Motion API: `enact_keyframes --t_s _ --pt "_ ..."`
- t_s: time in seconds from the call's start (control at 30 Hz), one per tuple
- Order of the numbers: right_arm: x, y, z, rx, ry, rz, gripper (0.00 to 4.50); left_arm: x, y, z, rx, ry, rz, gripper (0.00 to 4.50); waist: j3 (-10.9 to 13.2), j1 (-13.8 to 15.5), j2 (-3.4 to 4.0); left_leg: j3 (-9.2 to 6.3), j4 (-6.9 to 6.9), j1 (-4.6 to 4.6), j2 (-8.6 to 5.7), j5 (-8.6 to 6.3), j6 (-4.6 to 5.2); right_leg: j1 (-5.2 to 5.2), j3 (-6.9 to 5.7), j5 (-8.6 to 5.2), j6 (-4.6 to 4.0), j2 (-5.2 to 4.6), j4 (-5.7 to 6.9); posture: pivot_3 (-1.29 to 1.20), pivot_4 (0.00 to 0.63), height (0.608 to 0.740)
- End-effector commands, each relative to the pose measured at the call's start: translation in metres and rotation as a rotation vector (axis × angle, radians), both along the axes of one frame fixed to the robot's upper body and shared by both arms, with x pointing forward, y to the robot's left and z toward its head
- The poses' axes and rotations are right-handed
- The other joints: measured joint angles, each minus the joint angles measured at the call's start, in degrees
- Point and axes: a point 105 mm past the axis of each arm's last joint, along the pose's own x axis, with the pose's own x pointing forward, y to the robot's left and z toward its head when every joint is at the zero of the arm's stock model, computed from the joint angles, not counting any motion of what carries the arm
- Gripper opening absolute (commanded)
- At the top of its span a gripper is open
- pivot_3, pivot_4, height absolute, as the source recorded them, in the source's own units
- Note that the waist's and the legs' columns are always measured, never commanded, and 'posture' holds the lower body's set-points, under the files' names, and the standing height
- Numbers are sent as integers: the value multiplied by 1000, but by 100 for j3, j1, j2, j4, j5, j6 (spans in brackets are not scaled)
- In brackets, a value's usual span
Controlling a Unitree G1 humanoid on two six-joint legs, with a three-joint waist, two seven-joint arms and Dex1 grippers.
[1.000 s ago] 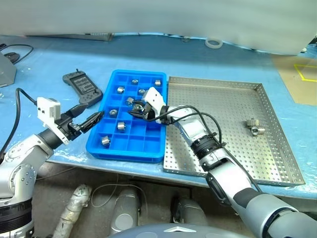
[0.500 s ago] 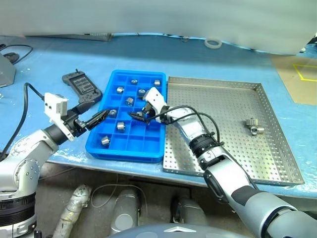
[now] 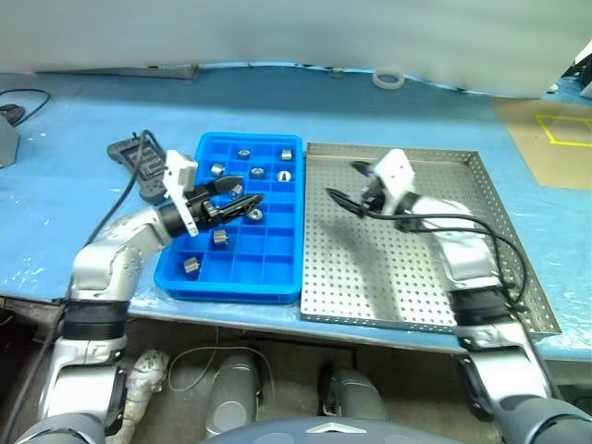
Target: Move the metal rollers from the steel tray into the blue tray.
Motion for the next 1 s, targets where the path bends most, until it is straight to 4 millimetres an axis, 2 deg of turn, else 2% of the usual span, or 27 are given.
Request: enact_keyframes --t_s 0.03,0.13,0.17,0.33,0.4,0.57,1.0 --pt "-11 -47 10 -45 -53 -153 4071 1 -15 4 -6 -39 -70 4460 -1 -70 1 0 0 1 0 -1 1 1 0 0 0 0 1 -165 150 740" --pt "-22 -77 5 -94 -67 -262 4071 2 -25 1 -14 -39 -103 4460 -1 -215 1 0 1 0 1 -3 22 1 0 -1 -2 0 -1 -189 150 740" --pt "-25 -83 3 -122 -72 -280 4071 2 -27 1 -16 -39 -110 4460 -2 -257 3 2 3 0 2 -6 31 0 1 -1 -3 0 -1 -194 150 740" --pt "-31 -106 -7 -41 -51 -406 4071 3 -29 -2 -19 -34 -127 4460 -4 -438 11 3 12 2 5 -14 55 1 1 -2 -5 1 0 -205 150 740" --pt "-32 -118 -17 -23 -23 -455 4071 3 -28 -4 -18 -29 -131 4460 -6 -449 15 3 22 5 6 -16 58 8 1 0 -9 1 2 -207 150 740" --pt "-34 -129 -37 38 38 -516 4071 3 -28 -8 -16 -24 -134 4460 -5 -445 21 4 52 34 6 -44 76 67 -1 1 -10 -2 -11 -209 150 740" --pt "-28 -143 -64 107 116 -597 4071 2 -23 -14 -12 -17 -123 4460 -3 -430 34 9 60 34 3 -53 90 71 -1 0 -11 -10 -12 -183 150 740"
